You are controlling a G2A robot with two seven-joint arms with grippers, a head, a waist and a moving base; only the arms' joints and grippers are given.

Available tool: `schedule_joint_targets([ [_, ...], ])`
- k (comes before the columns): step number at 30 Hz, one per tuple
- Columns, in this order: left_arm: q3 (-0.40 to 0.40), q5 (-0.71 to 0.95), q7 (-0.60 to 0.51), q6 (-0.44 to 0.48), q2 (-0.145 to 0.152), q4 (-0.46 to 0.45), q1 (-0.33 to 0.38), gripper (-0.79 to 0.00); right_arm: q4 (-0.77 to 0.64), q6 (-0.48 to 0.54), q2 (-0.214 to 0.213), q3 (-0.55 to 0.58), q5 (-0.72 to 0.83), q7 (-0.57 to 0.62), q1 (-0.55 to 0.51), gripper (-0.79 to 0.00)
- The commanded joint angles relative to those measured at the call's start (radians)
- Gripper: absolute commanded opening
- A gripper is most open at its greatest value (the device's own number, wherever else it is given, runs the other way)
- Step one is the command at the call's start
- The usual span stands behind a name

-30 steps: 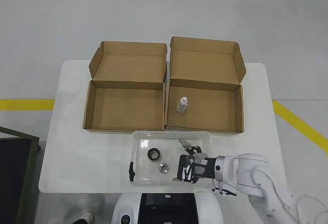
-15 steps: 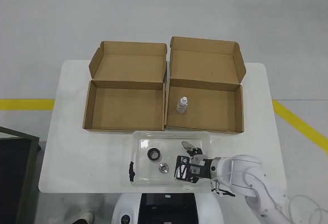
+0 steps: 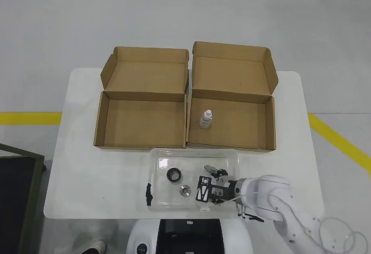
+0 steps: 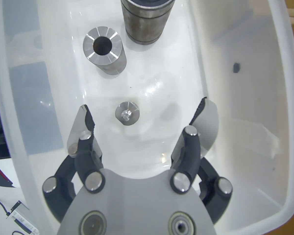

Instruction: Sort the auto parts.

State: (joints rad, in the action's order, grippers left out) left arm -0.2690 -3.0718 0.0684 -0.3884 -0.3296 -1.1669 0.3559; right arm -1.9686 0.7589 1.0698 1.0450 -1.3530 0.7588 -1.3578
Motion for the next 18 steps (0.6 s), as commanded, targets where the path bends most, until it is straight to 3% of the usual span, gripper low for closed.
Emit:
schedule_joint_targets([
  [1,0.0,0.0,0.0,0.0,0.0,0.0,0.0,0.0,0.008,-0.003,0.0,-0.005,0.006,-0.004,0.004,-0.231],
  [2,0.0,0.0,0.0,0.0,0.0,0.0,0.0,0.0,0.011,-0.003,0.0,-0.007,0.005,-0.004,0.006,-0.326],
  [11,0.0,0.0,0.0,0.0,0.0,0.0,0.0,0.0,0.022,0.007,-0.003,-0.022,0.019,0.009,0.012,-0.496],
  [13,0.0,0.0,0.0,0.0,0.0,0.0,0.0,0.0,0.021,0.012,-0.004,-0.024,0.023,0.012,0.013,-0.582],
  [15,0.0,0.0,0.0,0.0,0.0,0.0,0.0,0.0,0.02,0.018,-0.005,-0.026,0.027,0.018,0.013,-0.745],
  [16,0.0,0.0,0.0,0.0,0.0,0.0,0.0,0.0,0.017,0.019,-0.006,-0.026,0.028,0.02,0.013,-0.785],
  [18,0.0,0.0,0.0,0.0,0.0,0.0,0.0,0.0,0.006,0.023,-0.008,-0.024,0.034,0.026,0.01,-0.785],
])
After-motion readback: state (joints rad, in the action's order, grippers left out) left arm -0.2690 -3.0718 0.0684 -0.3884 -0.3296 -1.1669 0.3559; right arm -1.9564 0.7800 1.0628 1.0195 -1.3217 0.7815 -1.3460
